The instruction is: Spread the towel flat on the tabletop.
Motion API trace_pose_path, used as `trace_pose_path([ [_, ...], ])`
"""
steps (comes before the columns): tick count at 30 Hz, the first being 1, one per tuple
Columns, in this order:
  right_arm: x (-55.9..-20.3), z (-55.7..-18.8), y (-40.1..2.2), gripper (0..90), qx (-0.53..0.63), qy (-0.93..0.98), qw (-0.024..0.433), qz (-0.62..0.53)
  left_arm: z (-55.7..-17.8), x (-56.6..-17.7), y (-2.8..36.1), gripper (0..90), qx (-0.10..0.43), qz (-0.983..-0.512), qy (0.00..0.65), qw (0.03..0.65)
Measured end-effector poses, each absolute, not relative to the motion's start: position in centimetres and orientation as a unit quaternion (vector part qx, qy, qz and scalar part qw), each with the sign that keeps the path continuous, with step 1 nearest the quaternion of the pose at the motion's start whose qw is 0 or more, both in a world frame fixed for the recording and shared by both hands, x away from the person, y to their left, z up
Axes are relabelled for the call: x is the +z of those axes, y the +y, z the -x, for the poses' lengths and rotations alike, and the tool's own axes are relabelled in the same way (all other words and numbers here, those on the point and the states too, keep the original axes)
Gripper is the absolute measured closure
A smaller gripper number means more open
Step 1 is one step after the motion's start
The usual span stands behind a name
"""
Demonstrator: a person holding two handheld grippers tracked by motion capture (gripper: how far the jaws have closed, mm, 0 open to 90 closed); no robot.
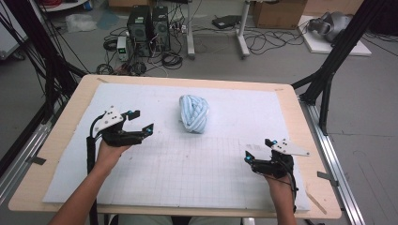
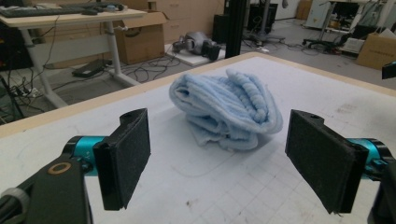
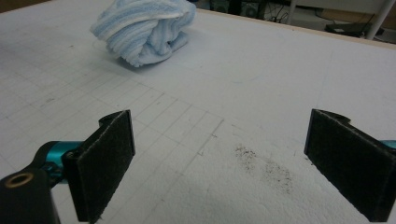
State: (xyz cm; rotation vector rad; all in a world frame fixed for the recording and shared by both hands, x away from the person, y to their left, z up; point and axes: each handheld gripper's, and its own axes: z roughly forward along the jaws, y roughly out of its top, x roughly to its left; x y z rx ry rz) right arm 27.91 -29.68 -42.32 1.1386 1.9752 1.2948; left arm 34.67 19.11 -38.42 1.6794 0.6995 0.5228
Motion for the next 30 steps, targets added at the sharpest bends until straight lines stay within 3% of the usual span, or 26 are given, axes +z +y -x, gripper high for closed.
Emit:
trace_pose_path([
  [8,-42.3,-27.9,-29.2,7.7,0.475,0.736,0.253,-0.411,-37.2,-37.9,14.3,22.3,0.196,-0.761,0.265,0.559],
  [14,-42.3,-27.8,-28.9,7.6,0.480,0.735,0.250,-0.408,-39.1,-39.2,11.1,26.2,0.165,-0.769,0.277,0.552],
  [22,-42.4,-27.9,-28.9,7.7,0.480,0.737,0.245,-0.408,-39.4,-39.9,8.9,26.0,0.163,-0.783,0.257,0.542],
  [27,-42.4,-27.9,-28.9,7.6,0.480,0.736,0.246,-0.410,-40.1,-40.5,6.8,22.5,0.202,-0.803,0.259,0.497],
  [30,-42.4,-28.0,-28.8,7.7,0.480,0.737,0.245,-0.408,-40.8,-41.4,5.9,25.0,0.185,-0.818,0.259,0.479],
])
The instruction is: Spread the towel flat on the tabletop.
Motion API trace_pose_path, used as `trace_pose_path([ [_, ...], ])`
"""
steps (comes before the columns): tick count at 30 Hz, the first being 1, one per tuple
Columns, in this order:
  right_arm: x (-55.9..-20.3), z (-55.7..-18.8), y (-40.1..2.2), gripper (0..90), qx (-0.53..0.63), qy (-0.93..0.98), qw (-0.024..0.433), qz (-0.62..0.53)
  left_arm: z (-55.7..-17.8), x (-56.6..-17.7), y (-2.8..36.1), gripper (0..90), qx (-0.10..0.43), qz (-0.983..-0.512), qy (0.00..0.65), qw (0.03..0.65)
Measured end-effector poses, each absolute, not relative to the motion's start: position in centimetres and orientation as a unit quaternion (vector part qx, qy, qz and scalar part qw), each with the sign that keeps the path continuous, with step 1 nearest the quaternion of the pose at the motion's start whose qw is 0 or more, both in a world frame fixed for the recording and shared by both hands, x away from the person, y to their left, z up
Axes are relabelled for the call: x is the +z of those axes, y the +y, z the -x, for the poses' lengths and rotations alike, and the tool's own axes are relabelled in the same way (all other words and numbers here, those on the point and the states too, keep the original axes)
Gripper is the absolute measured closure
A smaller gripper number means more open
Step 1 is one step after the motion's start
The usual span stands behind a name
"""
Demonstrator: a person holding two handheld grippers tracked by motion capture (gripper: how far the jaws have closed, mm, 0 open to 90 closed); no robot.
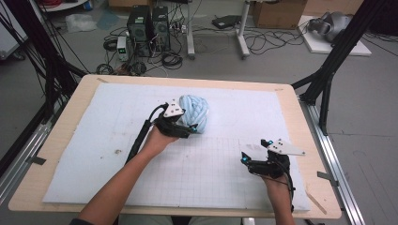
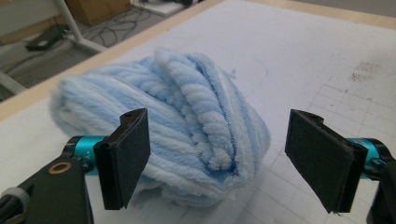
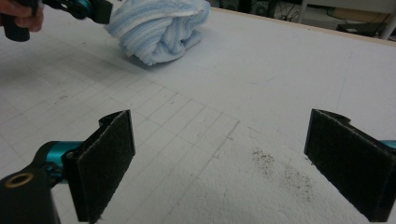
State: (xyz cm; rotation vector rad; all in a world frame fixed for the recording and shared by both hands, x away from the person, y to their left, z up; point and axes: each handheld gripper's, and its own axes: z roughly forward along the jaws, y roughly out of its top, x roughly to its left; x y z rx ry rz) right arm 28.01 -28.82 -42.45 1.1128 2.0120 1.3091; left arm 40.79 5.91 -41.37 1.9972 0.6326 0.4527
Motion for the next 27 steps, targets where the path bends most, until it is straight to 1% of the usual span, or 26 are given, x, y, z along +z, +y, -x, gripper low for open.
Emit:
trace_pose_path([
  [1,-42.5,-28.0,-28.8,7.7,0.479,0.737,0.245,-0.409,-41.1,-41.7,5.6,28.4,0.180,-0.825,0.257,0.470],
  [3,-42.5,-28.0,-28.8,7.7,0.478,0.737,0.242,-0.412,-41.6,-42.1,5.1,39.6,0.186,-0.837,0.261,0.444],
  [5,-42.5,-28.1,-28.9,7.7,0.478,0.737,0.242,-0.411,-41.9,-42.2,4.9,52.1,0.184,-0.838,0.259,0.444],
  [6,-42.5,-28.1,-28.9,7.7,0.479,0.737,0.242,-0.410,-41.9,-42.2,4.8,62.5,0.179,-0.836,0.259,0.450],
  [7,-42.5,-28.1,-28.9,7.7,0.479,0.737,0.242,-0.410,-41.9,-42.2,4.8,68.4,0.179,-0.836,0.259,0.450],
  [8,-42.5,-28.1,-28.9,7.7,0.478,0.737,0.241,-0.412,-41.9,-42.1,4.9,72.2,0.172,-0.835,0.253,0.457],
  [9,-42.6,-28.2,-29.0,7.7,0.477,0.738,0.241,-0.411,-41.8,-41.8,5.1,73.6,0.161,-0.833,0.251,0.466],
  [10,-42.6,-28.2,-29.0,7.7,0.477,0.738,0.241,-0.411,-41.8,-41.8,5.1,74.3,0.161,-0.833,0.251,0.466],
  [11,-42.6,-28.2,-29.1,7.7,0.475,0.739,0.239,-0.414,-41.7,-41.3,5.5,74.6,0.142,-0.829,0.253,0.477],
  [12,-42.7,-28.2,-29.1,7.7,0.476,0.738,0.238,-0.414,-41.7,-41.3,5.5,74.8,0.142,-0.829,0.253,0.477],
  [15,-42.7,-28.2,-29.0,7.7,0.476,0.739,0.239,-0.412,-41.2,-40.3,6.2,75.0,0.127,-0.819,0.249,0.501],
  [16,-42.6,-28.1,-29.0,7.7,0.478,0.739,0.237,-0.412,-40.7,-39.8,6.7,75.0,0.116,-0.811,0.241,0.519],
  [21,-42.6,-28.1,-28.9,7.7,0.478,0.739,0.236,-0.412,-39.6,-38.9,7.9,75.0,0.111,-0.805,0.225,0.537],
  [25,-42.6,-28.1,-28.7,7.7,0.479,0.740,0.234,-0.411,-38.5,-37.5,9.2,74.9,0.103,-0.780,0.210,0.580],
  [27,-42.6,-28.1,-28.7,7.7,0.478,0.740,0.237,-0.409,-38.4,-37.2,9.4,74.9,0.109,-0.775,0.207,0.587],
])
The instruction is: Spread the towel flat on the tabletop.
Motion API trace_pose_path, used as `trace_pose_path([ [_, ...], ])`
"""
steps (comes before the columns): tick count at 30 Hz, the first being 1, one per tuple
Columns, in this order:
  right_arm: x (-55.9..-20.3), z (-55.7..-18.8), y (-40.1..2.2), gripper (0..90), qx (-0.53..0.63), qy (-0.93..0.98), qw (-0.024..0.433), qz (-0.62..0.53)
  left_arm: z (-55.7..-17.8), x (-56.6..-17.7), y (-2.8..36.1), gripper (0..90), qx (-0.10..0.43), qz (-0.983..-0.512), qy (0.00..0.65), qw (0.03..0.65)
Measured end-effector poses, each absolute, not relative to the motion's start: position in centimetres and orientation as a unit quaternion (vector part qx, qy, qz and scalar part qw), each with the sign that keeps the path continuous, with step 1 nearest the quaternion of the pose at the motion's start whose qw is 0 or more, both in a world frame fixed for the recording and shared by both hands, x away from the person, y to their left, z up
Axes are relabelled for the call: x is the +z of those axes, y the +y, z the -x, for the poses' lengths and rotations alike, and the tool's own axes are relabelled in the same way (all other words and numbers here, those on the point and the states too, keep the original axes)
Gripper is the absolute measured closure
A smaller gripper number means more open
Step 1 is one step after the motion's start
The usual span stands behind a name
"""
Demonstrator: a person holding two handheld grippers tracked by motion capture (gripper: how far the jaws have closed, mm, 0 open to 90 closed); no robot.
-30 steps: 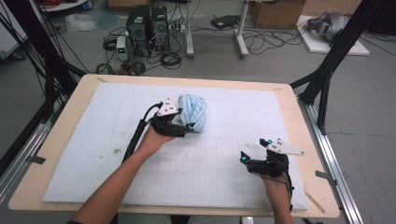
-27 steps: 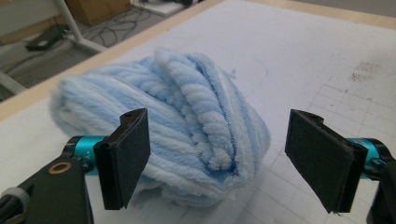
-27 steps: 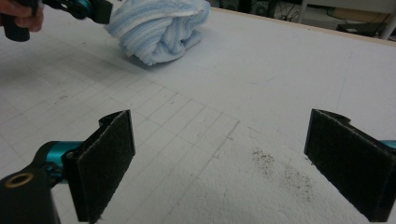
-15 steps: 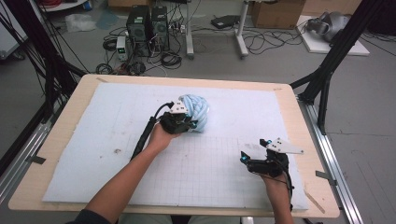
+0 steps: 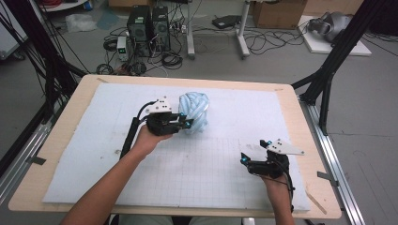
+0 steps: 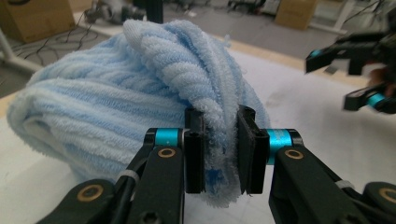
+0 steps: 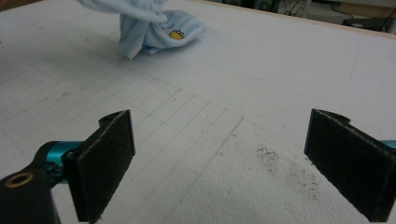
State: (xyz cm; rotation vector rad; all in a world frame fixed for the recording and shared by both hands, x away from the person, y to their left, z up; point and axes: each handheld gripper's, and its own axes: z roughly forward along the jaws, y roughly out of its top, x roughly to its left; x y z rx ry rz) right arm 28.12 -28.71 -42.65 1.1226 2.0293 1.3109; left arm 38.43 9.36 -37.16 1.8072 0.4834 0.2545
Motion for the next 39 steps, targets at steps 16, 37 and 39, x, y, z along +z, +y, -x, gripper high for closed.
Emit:
trace_pose_path([
  [16,-43.1,-29.8,-26.8,7.7,0.468,0.755,0.223,-0.400,-39.2,-36.0,13.2,74.9,0.149,-0.731,0.259,0.613],
  [37,-43.3,-30.8,-24.8,7.7,0.445,0.773,0.218,-0.395,-34.3,-41.3,25.6,73.8,0.169,-0.712,0.346,0.588],
  [39,-43.3,-31.6,-23.9,7.8,0.440,0.775,0.220,-0.396,-34.3,-41.5,26.2,73.5,0.172,-0.705,0.353,0.591],
])
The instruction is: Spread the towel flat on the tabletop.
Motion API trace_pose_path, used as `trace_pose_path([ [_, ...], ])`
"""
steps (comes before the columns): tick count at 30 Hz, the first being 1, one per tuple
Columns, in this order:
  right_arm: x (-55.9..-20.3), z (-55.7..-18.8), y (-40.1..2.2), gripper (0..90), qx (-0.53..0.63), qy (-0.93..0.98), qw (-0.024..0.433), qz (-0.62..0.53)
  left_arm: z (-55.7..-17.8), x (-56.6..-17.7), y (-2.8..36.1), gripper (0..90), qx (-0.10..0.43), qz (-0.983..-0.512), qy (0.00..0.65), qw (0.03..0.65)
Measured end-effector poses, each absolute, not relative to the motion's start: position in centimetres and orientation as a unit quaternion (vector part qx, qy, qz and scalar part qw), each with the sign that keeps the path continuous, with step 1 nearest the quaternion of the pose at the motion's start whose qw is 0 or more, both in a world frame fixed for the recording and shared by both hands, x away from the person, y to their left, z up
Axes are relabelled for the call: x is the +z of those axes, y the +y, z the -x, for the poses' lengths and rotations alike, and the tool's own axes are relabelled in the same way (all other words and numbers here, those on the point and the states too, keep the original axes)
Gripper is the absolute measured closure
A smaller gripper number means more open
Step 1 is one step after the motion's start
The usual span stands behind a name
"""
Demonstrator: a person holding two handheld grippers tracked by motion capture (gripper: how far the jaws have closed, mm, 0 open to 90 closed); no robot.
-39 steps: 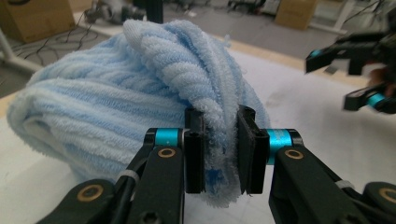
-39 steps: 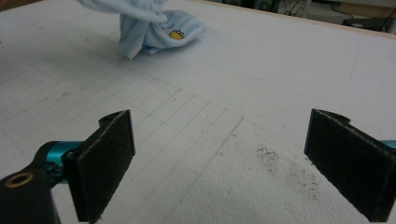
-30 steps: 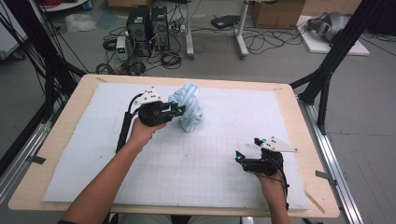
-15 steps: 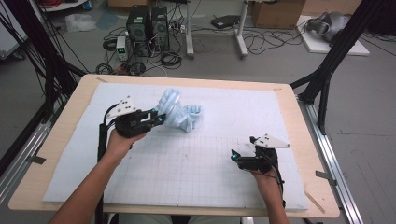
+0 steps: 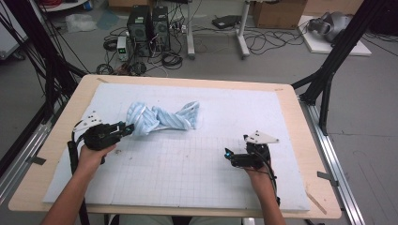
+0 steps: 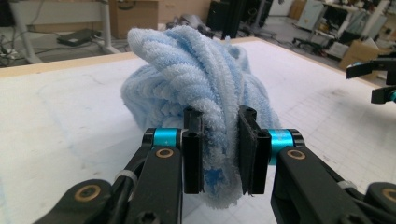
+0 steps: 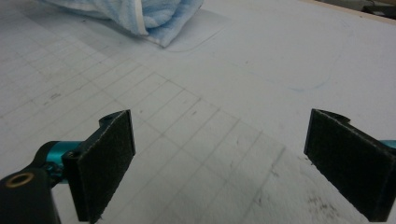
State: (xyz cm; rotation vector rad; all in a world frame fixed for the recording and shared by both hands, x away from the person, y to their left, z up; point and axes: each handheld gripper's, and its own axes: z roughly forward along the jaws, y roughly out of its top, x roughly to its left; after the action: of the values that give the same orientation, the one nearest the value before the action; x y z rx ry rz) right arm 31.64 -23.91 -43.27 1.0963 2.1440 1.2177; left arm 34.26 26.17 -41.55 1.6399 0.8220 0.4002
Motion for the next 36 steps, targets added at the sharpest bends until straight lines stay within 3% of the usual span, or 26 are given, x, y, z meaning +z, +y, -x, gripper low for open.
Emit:
trace_pose_path([
  [3,-43.2,-32.7,-22.9,7.8,0.430,0.778,0.226,-0.397,-34.4,-41.6,26.9,68.1,0.195,-0.697,0.368,0.584],
  [7,-43.3,-34.1,-21.1,7.8,0.423,0.795,0.216,-0.378,-34.4,-41.4,27.6,41.4,0.215,-0.675,0.397,0.584],
  [10,-43.2,-35.0,-19.4,7.7,0.417,0.804,0.209,-0.368,-34.3,-41.3,27.8,34.6,0.221,-0.673,0.400,0.581],
  [14,-43.3,-36.9,-17.2,7.8,0.414,0.814,0.194,-0.360,-34.3,-41.3,27.9,34.0,0.222,-0.676,0.399,0.578],
  [17,-43.2,-38.6,-15.9,21.0,0.419,0.816,0.180,-0.355,-34.5,-41.4,27.7,34.1,0.220,-0.682,0.395,0.575],
  [25,-44.0,-42.5,-11.4,41.0,0.365,0.853,0.166,-0.335,-34.4,-41.5,27.8,34.2,0.217,-0.680,0.400,0.575],
  [27,-44.3,-43.0,-10.4,50.0,0.346,0.861,0.171,-0.331,-34.4,-41.6,27.8,34.2,0.216,-0.680,0.401,0.575],
  [31,-44.2,-43.1,-10.1,71.8,0.351,0.856,0.150,-0.349,-34.4,-41.8,27.8,34.3,0.215,-0.681,0.402,0.573],
  [32,-44.2,-43.1,-10.1,71.8,0.351,0.856,0.150,-0.349,-34.4,-41.8,27.8,34.3,0.215,-0.681,0.402,0.573],
  [34,-44.0,-42.4,-10.0,80.9,0.338,0.865,0.163,-0.333,-34.4,-41.8,27.8,34.7,0.214,-0.684,0.401,0.570],
  [36,-43.9,-41.6,-10.5,81.7,0.337,0.867,0.178,-0.321,-34.3,-41.9,27.7,35.0,0.214,-0.685,0.401,0.570],
])
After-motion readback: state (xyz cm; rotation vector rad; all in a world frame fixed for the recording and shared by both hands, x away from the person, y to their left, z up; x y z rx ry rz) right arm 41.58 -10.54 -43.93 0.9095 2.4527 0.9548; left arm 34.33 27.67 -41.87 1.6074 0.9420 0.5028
